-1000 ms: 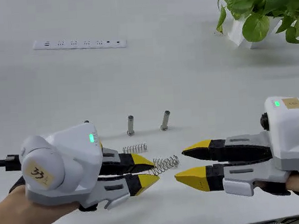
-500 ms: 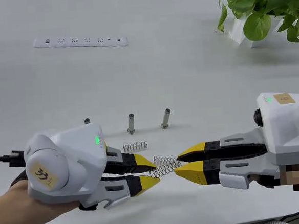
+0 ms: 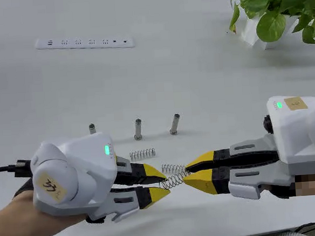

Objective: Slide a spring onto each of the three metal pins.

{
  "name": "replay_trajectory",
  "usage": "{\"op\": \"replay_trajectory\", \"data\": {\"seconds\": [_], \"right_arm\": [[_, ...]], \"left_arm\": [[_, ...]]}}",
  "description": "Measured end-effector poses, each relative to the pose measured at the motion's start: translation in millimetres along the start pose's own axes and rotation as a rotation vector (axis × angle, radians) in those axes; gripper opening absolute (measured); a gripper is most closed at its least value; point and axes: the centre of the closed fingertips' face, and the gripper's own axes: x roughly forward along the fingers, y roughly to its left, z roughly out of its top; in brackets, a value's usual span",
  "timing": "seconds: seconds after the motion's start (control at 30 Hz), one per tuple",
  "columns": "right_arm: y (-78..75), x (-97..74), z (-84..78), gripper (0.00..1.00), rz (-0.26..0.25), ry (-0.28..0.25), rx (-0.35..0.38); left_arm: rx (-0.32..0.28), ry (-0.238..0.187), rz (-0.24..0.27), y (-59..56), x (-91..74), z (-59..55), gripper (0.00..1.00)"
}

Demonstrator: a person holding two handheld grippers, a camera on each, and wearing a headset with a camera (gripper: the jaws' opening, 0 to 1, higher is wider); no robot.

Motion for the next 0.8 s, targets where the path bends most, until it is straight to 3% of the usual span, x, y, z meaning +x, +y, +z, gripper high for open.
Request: {"op": "replay_trajectory", "data": {"seconds": [0.33, 0.5, 0.8], "right_arm": [[1.3, 3.3, 3.0, 0.06, -0.019, 0.041, -0.083], [3.8, 6.8, 1.2, 0.06, -0.045, 0.113, -0.199], [5.0, 8.8, 0.0, 0.07, -0.042, 0.146, -0.235]], "left_arm": [[-0.001, 0.009, 0.003, -0.2, 3.6, -0.7, 0.06], [-0.008, 0.020, 0.004, -0.5, 4.9, -3.9, 0.06], [-0.004, 0.029, 0.000, -2.0, 6.2, -6.1, 0.06]]}}
